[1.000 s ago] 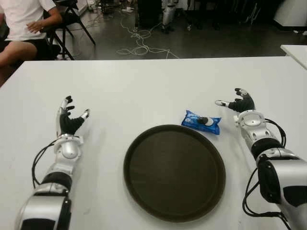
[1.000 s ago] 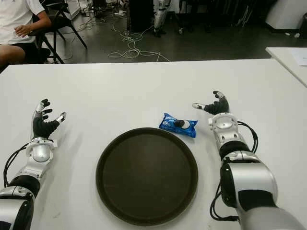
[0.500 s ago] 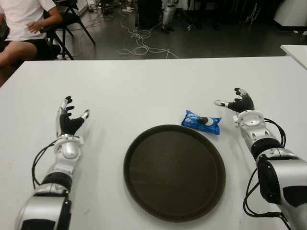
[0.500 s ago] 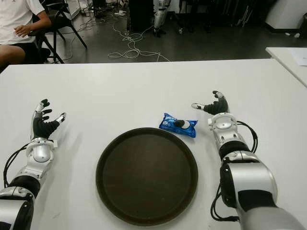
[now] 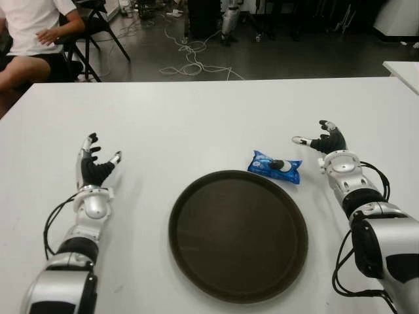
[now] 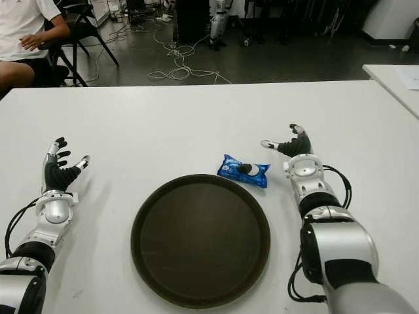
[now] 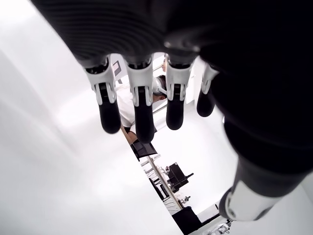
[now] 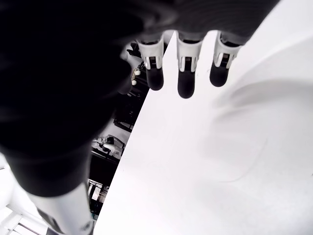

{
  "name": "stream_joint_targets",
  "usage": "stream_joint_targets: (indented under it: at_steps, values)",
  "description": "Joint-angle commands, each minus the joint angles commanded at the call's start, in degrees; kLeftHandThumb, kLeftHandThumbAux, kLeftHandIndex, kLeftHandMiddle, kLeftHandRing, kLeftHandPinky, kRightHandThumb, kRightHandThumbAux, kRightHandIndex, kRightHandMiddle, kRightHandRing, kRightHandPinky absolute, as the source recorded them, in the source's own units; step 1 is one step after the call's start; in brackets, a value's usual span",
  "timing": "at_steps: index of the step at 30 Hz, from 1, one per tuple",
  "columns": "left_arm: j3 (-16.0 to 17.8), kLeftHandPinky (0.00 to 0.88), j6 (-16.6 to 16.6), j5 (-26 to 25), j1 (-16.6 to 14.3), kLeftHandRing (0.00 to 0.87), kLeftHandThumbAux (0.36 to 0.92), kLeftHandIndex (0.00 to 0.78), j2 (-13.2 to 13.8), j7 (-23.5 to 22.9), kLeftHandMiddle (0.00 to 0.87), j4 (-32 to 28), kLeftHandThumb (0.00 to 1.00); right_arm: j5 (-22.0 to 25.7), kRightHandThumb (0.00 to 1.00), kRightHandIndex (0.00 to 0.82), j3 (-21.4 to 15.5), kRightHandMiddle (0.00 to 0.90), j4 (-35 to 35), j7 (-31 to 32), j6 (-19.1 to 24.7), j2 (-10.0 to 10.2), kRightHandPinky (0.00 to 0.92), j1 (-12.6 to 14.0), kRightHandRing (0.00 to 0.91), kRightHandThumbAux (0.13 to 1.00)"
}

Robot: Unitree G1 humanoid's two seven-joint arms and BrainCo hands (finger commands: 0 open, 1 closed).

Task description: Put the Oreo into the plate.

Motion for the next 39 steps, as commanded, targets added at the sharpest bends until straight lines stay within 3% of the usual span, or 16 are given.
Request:
stream_joint_targets:
  at_steps: [28,35,39]
  values:
    - [-0.1,0.198,-0.7,0.2,-0.3,0.172,0.739,0.088,-0.7,0.2,0.155,0.6,0.214,-0.5,0.000,0.111,0.4,0.110,0.2,0.2,0.0,-0.3,0.104,-0.1,0.108,0.827]
    - [-0.3,0.181,-0.2,0.6,-0.7,0.159,0.737,0.085,-0.6,0.5,0.140,0.9,0.192,-3.1,0.000,0.116,2.7,0.086,0.2,-3.7,-1.3,-0.3,0.094,0.2,0.096,0.789]
    - [-0.2,0.176,-0.2,0.4,-1.0,0.154,0.739,0.086,-0.6,0.3,0.138,1.1,0.185,-3.9,0.000,0.123,3.3,0.081,-0.3,-6.6,-4.2,0.5,0.087,0.8,0.092,0.774]
